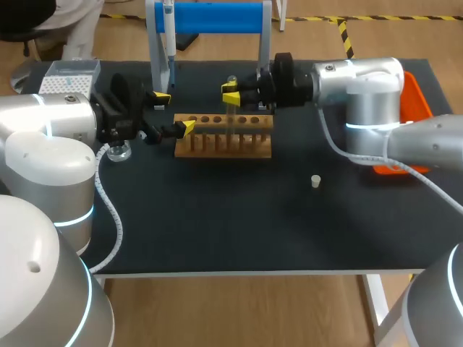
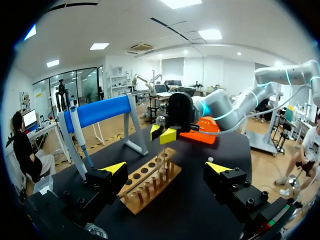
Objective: Invert the test tube, pick up the pipette, mount the tip to pipette, aspirate from beaker and dispense into the tube, eject the tip, return the pipette, and cap with the stopper.
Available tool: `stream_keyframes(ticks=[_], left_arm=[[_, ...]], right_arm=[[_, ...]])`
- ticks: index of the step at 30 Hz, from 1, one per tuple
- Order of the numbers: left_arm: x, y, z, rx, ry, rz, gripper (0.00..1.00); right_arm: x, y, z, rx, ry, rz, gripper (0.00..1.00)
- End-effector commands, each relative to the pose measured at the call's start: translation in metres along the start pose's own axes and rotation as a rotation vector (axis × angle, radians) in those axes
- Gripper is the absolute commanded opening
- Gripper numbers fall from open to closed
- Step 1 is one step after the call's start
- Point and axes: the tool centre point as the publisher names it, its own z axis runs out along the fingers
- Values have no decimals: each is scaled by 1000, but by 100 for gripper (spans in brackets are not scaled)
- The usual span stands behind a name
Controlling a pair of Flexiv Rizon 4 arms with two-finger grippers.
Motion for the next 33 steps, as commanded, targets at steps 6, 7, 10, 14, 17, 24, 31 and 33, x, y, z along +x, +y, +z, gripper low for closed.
stream_keyframes(ticks=[6,7,10,14,17,24,31,33], left_arm=[[0,1,-1,3,2,0,100],[0,1,-1,3,2,0,100],[0,1,-1,3,2,0,100],[0,1,-1,3,2,0,100],[0,1,-1,3,2,0,100],[0,1,-1,3,2,0,100],[0,1,-1,3,2,0,100],[0,1,-1,3,2,0,100]], right_arm=[[4,15,-3,6,-10,-9,0],[4,17,-2,5,-11,-9,0],[5,22,-2,0,-10,-12,0],[7,26,-1,0,-10,-19,0],[8,31,-1,-10,-14,-9,0],[13,46,-4,0,-16,-23,0],[26,68,-10,23,-21,-48,0],[32,75,-13,27,-20,-55,0]])
